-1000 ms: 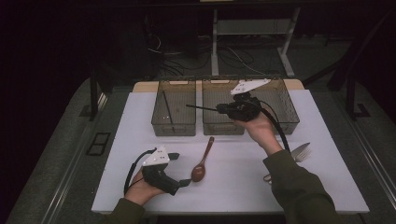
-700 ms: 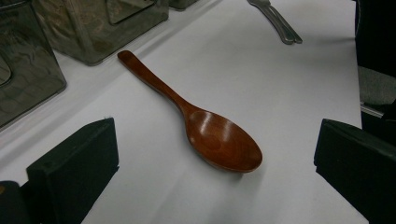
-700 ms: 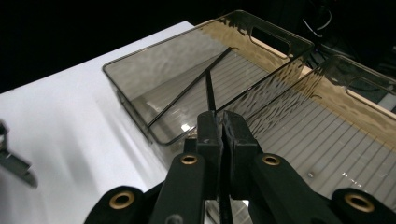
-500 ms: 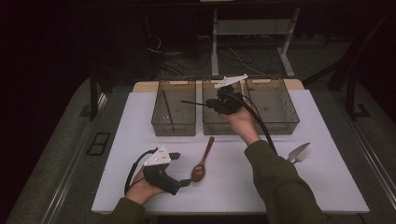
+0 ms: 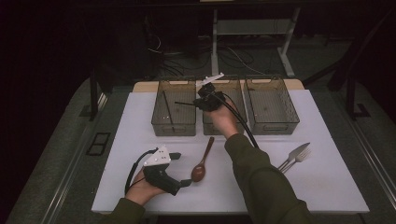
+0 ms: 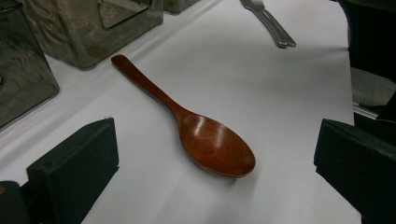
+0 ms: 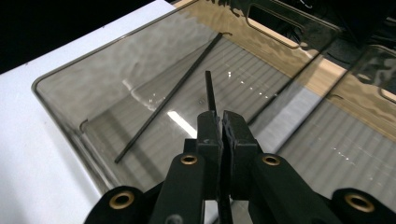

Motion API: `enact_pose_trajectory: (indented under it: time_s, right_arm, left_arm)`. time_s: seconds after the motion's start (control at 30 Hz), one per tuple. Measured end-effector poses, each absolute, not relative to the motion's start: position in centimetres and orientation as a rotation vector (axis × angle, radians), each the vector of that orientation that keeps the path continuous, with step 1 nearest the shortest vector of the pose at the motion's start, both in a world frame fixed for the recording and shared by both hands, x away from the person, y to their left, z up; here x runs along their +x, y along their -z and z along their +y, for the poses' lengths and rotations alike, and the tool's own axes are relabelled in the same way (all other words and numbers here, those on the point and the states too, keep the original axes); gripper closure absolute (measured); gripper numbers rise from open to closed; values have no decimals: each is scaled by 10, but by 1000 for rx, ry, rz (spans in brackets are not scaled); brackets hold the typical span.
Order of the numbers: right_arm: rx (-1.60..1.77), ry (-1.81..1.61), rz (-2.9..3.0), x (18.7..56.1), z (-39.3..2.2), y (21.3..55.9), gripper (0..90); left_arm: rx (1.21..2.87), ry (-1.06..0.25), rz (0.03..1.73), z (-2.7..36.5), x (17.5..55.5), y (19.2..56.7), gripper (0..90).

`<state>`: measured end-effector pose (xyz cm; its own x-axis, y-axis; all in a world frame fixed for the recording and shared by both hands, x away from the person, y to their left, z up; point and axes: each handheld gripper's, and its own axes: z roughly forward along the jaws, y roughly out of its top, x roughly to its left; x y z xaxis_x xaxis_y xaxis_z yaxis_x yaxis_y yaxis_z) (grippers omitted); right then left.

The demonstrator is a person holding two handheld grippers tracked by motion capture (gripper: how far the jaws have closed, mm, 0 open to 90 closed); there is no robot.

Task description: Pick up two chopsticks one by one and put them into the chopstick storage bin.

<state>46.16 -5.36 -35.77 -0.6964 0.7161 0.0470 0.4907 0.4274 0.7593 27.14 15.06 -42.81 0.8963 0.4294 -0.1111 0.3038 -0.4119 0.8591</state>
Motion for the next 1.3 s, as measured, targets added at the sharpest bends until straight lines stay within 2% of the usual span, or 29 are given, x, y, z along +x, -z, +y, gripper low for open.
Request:
enact_pose_trajectory:
  time_s: [0.3, 0.67, 0.73, 1.3]
  right_arm:
    - [1085, -1083, 2398, 478, -28, 371, 862]
    - [1113, -1078, 2440, 481, -9, 380, 847]
    - [1109, -1105, 2445, 481, -9, 379, 766]
    - [1039, -1232, 2461, 464, -21, 359, 473]
  left_arm:
    - [2033, -147, 531, 151, 271, 428, 0]
    - [2026, -144, 535, 151, 271, 428, 0]
    - [2025, -144, 535, 151, 272, 428, 0]
    - [2034, -148, 533, 152, 272, 428, 0]
